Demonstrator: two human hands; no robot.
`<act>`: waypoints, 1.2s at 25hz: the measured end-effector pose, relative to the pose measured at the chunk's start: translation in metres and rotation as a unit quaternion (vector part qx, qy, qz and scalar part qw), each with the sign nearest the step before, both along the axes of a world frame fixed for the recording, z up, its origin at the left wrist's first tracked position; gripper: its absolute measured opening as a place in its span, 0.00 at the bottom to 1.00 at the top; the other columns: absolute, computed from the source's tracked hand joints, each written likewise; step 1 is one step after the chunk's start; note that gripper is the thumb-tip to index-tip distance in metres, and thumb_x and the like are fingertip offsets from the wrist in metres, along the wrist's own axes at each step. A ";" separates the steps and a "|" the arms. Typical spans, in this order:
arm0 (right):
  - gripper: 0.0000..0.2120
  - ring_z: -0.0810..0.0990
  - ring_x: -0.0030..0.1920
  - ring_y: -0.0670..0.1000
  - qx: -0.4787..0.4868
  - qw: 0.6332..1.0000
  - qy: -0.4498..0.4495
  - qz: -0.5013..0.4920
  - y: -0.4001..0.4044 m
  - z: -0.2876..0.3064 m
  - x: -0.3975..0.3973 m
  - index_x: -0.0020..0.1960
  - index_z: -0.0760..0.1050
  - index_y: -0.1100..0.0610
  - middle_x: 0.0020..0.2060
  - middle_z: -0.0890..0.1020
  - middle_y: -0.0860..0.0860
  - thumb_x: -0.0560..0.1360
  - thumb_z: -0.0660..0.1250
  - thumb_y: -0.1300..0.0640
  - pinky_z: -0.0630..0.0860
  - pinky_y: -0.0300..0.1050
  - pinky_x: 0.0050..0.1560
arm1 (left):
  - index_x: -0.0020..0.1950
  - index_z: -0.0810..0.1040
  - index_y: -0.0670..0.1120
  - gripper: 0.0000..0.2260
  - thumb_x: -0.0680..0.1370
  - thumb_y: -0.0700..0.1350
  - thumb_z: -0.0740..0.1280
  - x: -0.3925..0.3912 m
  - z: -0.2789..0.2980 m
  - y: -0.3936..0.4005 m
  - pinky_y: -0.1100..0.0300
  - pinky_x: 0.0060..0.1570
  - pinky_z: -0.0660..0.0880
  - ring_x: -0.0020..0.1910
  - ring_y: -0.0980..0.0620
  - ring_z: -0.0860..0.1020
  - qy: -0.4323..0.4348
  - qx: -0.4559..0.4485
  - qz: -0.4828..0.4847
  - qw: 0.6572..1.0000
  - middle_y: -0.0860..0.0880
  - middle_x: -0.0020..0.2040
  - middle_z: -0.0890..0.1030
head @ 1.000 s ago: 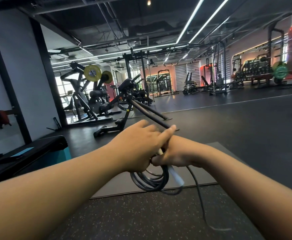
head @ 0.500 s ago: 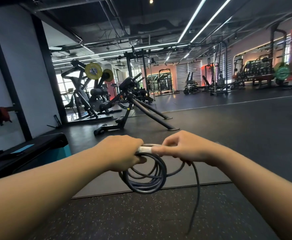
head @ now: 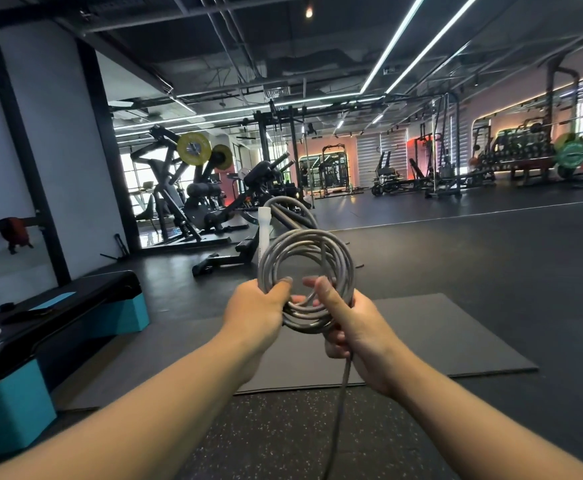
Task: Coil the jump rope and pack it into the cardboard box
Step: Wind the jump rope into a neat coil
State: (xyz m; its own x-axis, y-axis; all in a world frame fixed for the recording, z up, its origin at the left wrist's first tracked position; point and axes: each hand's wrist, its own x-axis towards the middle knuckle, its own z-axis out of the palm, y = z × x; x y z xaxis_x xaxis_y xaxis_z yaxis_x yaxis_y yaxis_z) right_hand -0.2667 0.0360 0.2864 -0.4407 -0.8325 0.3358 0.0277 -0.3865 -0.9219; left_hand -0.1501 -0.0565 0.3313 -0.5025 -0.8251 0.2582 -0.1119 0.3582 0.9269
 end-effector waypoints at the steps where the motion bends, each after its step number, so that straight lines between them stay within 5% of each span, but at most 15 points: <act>1: 0.32 0.63 0.26 0.44 -0.022 0.999 -0.031 -0.023 -0.004 0.001 0.006 0.59 0.80 0.55 0.45 0.84 0.53 0.65 0.76 0.34 0.57 0.40 0.26 | 0.49 0.83 0.47 0.12 0.81 0.53 0.66 -0.006 -0.004 0.001 0.54 0.44 0.77 0.39 0.54 0.83 0.018 0.023 0.004 1.000 0.52 0.40 0.87; 3: 0.27 0.72 0.27 0.45 -0.049 0.991 -0.107 -0.058 -0.010 0.003 0.018 0.57 0.82 0.58 0.40 0.85 0.53 0.66 0.77 0.41 0.59 0.41 0.26 | 0.53 0.83 0.49 0.14 0.78 0.57 0.66 -0.016 -0.010 0.007 0.49 0.51 0.79 0.45 0.49 0.83 0.047 0.070 0.014 0.996 0.51 0.43 0.87; 7: 0.32 0.76 0.28 0.49 -0.050 0.966 -0.223 -0.117 -0.019 -0.003 0.034 0.52 0.85 0.63 0.33 0.83 0.55 0.58 0.79 0.41 0.64 0.40 0.25 | 0.53 0.83 0.44 0.15 0.81 0.55 0.65 -0.027 -0.015 0.023 0.62 0.29 0.67 0.21 0.58 0.68 0.088 0.142 0.042 0.985 0.47 0.37 0.83; 11: 0.26 0.79 0.28 0.49 -0.055 0.968 -0.209 -0.130 -0.011 -0.006 0.038 0.51 0.84 0.62 0.33 0.84 0.55 0.63 0.78 0.43 0.67 0.40 0.24 | 0.57 0.82 0.40 0.20 0.83 0.55 0.63 -0.029 -0.016 0.032 0.67 0.17 0.64 0.18 0.55 0.74 0.131 0.213 0.021 0.968 0.41 0.47 0.88; 15: 0.10 0.78 0.24 0.48 -0.059 0.965 -0.196 -0.165 -0.011 -0.005 0.044 0.43 0.83 0.61 0.33 0.85 0.57 0.75 0.75 0.54 0.69 0.38 0.22 | 0.59 0.80 0.41 0.21 0.83 0.58 0.61 -0.027 -0.017 0.046 0.62 0.25 0.66 0.27 0.48 0.75 0.164 0.286 0.005 0.944 0.46 0.38 0.87; 20: 0.14 0.88 0.40 0.63 -0.006 0.963 -0.170 -0.210 -0.014 -0.004 0.043 0.42 0.82 0.61 0.37 0.88 0.61 0.77 0.71 0.50 0.82 0.59 0.40 | 0.60 0.76 0.41 0.27 0.79 0.65 0.62 -0.023 -0.020 0.047 0.65 0.24 0.71 0.28 0.51 0.80 0.158 0.303 -0.016 0.940 0.45 0.38 0.84; 24: 0.09 0.89 0.41 0.61 0.017 0.966 -0.165 -0.197 -0.011 0.001 0.049 0.43 0.78 0.57 0.38 0.89 0.60 0.76 0.73 0.52 0.83 0.58 0.45 | 0.64 0.77 0.47 0.30 0.77 0.70 0.59 -0.023 -0.018 0.053 0.60 0.32 0.76 0.40 0.48 0.85 0.140 0.289 -0.010 0.947 0.47 0.47 0.88; 27: 0.12 0.80 0.27 0.62 0.024 0.966 -0.171 -0.191 -0.009 0.002 0.053 0.40 0.74 0.58 0.35 0.84 0.68 0.75 0.74 0.54 0.74 0.50 0.31 | 0.64 0.76 0.44 0.29 0.79 0.67 0.59 -0.016 -0.009 0.056 0.63 0.24 0.66 0.25 0.51 0.74 0.075 0.243 -0.013 0.967 0.47 0.40 0.82; 30: 0.11 0.67 0.18 0.49 0.019 0.968 -0.172 -0.180 -0.007 0.005 0.045 0.41 0.72 0.60 0.26 0.75 0.60 0.76 0.71 0.57 0.62 0.38 0.21 | 0.66 0.73 0.44 0.32 0.76 0.69 0.63 -0.012 -0.009 0.054 0.57 0.34 0.70 0.22 0.53 0.69 0.024 0.210 -0.043 0.976 0.48 0.36 0.74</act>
